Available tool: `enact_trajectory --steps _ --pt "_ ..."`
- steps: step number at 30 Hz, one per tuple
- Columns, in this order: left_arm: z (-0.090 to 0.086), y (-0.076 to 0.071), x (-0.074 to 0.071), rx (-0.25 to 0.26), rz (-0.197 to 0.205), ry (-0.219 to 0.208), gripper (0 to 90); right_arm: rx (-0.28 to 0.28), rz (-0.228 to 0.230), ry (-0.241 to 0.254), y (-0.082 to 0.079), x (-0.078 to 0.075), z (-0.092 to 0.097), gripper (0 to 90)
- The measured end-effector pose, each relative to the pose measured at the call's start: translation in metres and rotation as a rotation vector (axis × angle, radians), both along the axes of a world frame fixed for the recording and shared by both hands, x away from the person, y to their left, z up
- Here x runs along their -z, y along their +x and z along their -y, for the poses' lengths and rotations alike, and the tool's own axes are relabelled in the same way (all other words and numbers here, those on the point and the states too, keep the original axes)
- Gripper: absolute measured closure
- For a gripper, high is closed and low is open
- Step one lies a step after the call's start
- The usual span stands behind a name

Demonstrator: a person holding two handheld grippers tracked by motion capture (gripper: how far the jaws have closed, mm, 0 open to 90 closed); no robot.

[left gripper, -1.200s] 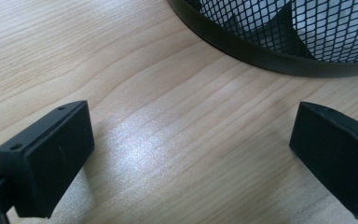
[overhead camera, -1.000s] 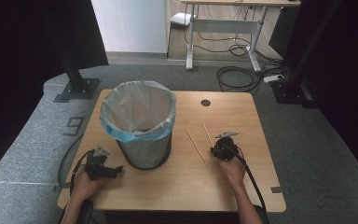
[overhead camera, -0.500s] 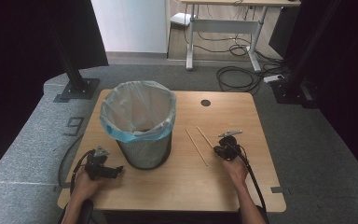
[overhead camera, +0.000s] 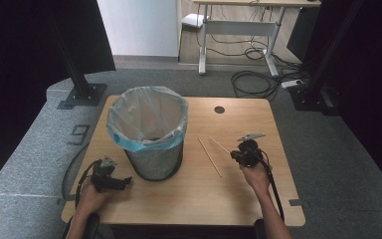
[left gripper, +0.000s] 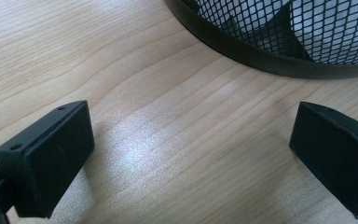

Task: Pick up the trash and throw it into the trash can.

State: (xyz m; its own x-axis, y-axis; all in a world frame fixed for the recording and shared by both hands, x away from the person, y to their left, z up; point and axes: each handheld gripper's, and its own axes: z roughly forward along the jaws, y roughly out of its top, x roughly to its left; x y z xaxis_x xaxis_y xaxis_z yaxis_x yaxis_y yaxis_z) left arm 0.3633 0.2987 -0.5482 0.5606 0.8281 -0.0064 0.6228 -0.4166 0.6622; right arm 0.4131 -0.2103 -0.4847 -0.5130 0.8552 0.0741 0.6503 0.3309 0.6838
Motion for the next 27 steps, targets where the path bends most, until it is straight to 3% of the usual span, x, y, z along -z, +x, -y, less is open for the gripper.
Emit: enact_trajectory --steps 8,18,27 --pt "0.001 0.0 0.0 0.001 0.001 0.001 0.0 -0.026 0.002 0.075 -0.003 -0.035 0.005 84.7" --pt "0.002 0.0 0.0 0.003 0.0 -0.001 0.0 -0.076 0.031 0.062 -0.004 -0.073 -0.001 84.7" --pt "0.002 0.0 0.0 0.008 -0.002 0.0 0.0 -0.119 0.048 0.106 -0.004 -0.117 -0.003 84.8"
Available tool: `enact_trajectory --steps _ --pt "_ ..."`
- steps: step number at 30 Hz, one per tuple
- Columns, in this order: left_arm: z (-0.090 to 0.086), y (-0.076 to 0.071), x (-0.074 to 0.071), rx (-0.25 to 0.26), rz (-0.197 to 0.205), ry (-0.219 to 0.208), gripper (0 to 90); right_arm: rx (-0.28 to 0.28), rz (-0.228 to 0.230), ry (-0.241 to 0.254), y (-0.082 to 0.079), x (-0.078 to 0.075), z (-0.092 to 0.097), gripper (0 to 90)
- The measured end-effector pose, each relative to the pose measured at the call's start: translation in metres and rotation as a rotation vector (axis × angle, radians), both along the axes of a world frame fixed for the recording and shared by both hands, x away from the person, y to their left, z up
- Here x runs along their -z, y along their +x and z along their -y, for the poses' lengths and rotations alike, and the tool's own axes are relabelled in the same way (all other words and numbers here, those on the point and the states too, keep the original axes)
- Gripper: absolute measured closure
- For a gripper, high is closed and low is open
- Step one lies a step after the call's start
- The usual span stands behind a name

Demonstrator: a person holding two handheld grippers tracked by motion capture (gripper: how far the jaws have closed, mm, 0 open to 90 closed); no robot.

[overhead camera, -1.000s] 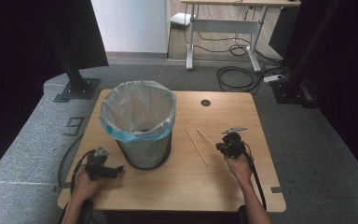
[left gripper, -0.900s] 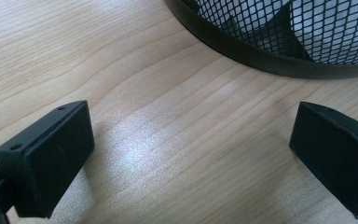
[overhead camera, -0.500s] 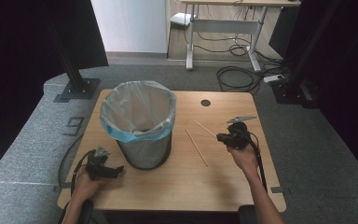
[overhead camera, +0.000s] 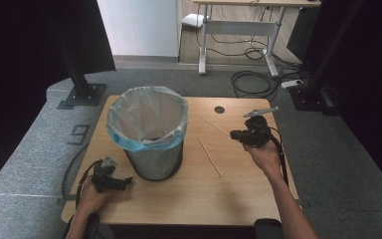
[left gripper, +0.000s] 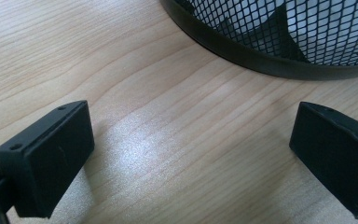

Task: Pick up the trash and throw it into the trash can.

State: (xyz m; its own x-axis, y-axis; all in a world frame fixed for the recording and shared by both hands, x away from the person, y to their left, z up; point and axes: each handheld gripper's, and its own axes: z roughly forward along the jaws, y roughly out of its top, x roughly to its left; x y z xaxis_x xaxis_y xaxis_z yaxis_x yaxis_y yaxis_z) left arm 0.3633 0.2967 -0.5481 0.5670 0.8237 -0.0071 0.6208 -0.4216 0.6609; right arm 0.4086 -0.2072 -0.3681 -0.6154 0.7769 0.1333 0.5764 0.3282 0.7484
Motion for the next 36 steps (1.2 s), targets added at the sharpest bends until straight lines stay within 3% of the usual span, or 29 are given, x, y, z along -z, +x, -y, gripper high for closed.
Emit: enact_trajectory --steps 2,10,18,25,31,36 --pt "0.0 0.0 0.0 0.0 0.001 0.0 0.0 -0.005 0.004 0.003 0.0 -0.005 -0.001 84.7" --pt "0.0 0.0 0.0 0.003 -0.002 0.001 0.0 -0.056 0.033 0.016 -0.003 -0.05 -0.01 84.7" --pt "0.0 0.0 0.0 0.005 -0.003 -0.001 0.0 -0.077 0.044 0.033 -0.004 -0.081 -0.013 84.7" --pt "0.001 0.0 0.0 0.004 -0.001 -0.001 0.0 -0.124 0.07 0.047 -0.006 -0.119 -0.027 84.7" --pt "0.001 0.0 0.0 0.004 -0.001 -0.001 0.0 -0.178 0.071 0.024 -0.003 -0.136 -0.05 84.7" --pt "0.001 0.0 0.0 0.004 -0.001 -0.001 0.0 -0.217 0.048 0.014 0.002 -0.136 -0.068 84.7"
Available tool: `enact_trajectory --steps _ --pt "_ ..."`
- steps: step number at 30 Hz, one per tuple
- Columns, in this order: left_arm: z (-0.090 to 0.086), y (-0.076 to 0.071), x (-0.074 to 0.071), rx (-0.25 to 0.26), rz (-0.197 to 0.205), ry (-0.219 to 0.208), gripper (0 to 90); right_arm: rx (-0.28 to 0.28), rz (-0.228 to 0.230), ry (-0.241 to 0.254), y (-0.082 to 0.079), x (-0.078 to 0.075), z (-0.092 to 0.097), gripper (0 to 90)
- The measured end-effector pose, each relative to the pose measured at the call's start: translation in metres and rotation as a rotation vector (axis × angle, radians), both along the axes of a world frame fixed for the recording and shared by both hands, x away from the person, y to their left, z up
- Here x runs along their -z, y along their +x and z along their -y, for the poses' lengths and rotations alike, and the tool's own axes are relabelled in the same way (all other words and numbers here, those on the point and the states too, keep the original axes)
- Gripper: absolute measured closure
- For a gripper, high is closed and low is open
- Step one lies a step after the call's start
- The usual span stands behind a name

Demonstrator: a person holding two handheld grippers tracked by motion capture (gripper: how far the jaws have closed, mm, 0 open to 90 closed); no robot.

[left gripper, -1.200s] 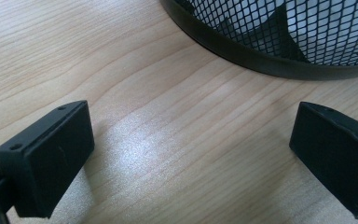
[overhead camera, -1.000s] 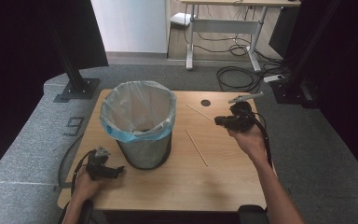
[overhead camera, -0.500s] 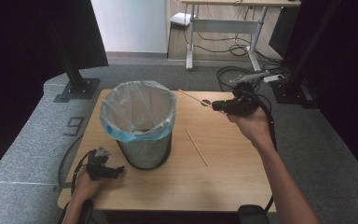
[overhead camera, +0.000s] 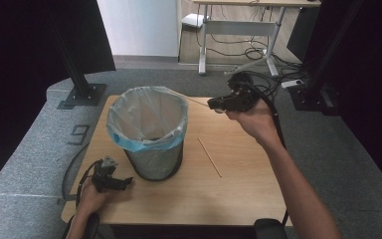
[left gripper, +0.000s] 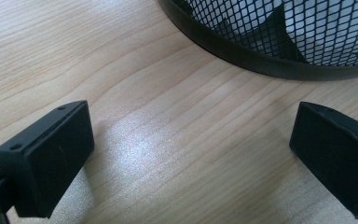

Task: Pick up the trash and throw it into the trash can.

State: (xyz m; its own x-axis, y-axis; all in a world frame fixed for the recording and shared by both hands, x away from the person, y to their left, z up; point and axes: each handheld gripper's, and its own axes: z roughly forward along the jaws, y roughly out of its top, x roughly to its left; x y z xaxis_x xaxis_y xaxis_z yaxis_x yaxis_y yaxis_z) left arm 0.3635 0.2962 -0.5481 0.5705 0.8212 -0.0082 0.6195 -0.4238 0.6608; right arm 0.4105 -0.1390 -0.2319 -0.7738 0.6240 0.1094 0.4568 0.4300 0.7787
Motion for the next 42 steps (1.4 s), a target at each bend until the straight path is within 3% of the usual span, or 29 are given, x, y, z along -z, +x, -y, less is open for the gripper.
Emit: enact_trajectory --steps 13,18,19,20,21,22,23,27,29,30,32,40,42 --pt "0.0 0.0 0.0 0.0 0.0 0.0 0.0 -0.095 -0.053 -0.068 0.025 0.02 -0.065 84.6" --pt "0.0 0.0 0.0 -0.003 0.001 -0.004 0.0 -0.117 -0.055 -0.08 0.03 0.023 -0.079 84.0" --pt "0.0 0.0 0.0 -0.002 0.001 -0.003 0.0 -0.119 -0.059 -0.08 0.03 0.024 -0.082 81.9" --pt "0.0 0.0 0.0 -0.002 0.001 -0.003 0.0 -0.114 -0.046 -0.085 0.032 0.024 -0.084 65.8" --pt "0.0 0.0 0.0 -0.002 0.001 -0.003 0.0 -0.114 -0.046 -0.085 0.032 0.024 -0.084 65.8" --pt "0.0 0.0 0.0 -0.003 0.001 -0.003 0.0 -0.098 -0.014 -0.089 0.032 0.024 -0.084 51.6" --pt "0.0 0.0 0.0 -0.003 0.001 -0.004 0.0 -0.098 -0.014 -0.089 0.032 0.024 -0.084 51.6" --pt "0.0 0.0 0.0 -0.001 0.001 -0.004 0.0 -0.056 0.03 -0.096 0.032 0.022 -0.072 27.5" --pt "0.0 0.0 0.0 -0.001 0.001 -0.004 0.0 -0.046 0.032 -0.097 0.031 0.023 -0.069 25.7" --pt "0.0 0.0 0.0 0.0 0.002 -0.002 0.0 -0.036 0.04 -0.093 0.031 0.024 -0.062 19.4" --pt "0.0 0.0 0.0 0.0 0.001 -0.004 0.0 -0.015 0.047 -0.089 0.029 0.026 -0.054 16.3" --pt "0.0 0.0 0.0 0.001 -0.001 -0.003 0.0 0.018 0.066 -0.056 0.025 0.043 -0.03 9.7" --pt "0.0 0.0 0.0 0.001 -0.001 -0.003 0.0 0.025 0.068 -0.052 0.024 0.049 -0.024 4.5"
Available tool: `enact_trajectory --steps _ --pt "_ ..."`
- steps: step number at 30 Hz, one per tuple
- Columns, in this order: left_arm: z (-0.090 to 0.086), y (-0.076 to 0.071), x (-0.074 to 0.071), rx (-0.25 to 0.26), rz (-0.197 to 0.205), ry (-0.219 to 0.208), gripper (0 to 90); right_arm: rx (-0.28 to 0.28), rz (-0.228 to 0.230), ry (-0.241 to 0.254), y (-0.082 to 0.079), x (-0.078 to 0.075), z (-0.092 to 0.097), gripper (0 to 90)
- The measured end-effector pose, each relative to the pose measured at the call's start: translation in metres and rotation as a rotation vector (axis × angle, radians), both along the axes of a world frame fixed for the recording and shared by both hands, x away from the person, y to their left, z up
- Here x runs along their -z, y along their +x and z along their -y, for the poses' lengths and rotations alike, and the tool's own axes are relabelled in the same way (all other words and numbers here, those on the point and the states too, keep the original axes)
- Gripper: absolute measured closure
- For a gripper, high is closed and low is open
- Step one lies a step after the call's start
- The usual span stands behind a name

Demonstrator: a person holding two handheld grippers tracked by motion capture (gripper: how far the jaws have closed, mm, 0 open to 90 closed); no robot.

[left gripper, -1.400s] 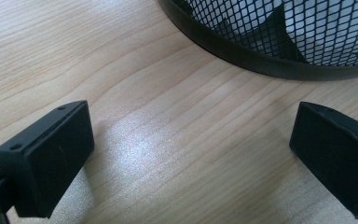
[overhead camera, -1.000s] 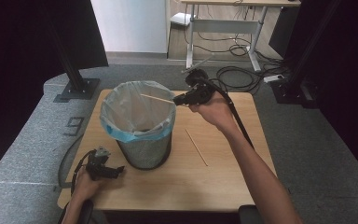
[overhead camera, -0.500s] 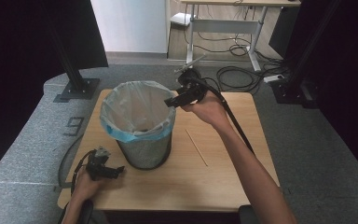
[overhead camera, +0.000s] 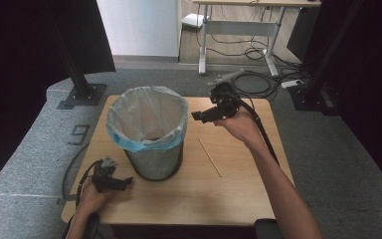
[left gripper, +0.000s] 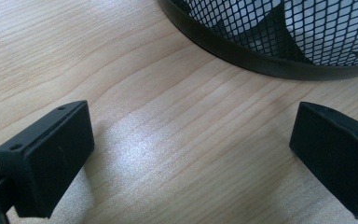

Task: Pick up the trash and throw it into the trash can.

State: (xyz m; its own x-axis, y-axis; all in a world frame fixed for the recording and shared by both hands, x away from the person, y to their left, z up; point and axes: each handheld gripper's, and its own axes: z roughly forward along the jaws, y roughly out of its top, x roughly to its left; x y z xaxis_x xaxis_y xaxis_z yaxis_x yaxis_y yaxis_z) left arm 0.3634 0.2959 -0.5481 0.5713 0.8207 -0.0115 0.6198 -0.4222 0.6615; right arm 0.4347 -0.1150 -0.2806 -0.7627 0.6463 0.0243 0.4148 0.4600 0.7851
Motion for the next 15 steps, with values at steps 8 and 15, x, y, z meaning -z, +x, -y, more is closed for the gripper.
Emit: enact_trajectory --steps 8,15 --pt "0.0 0.0 0.0 -0.001 0.0 -0.001 0.0 0.05 0.009 0.0 -0.006 0.033 0.022 0.0" --pt "0.0 0.0 0.0 0.0 -0.001 -0.001 0.0 0.093 -0.027 -0.021 -0.01 0.07 0.035 0.0"
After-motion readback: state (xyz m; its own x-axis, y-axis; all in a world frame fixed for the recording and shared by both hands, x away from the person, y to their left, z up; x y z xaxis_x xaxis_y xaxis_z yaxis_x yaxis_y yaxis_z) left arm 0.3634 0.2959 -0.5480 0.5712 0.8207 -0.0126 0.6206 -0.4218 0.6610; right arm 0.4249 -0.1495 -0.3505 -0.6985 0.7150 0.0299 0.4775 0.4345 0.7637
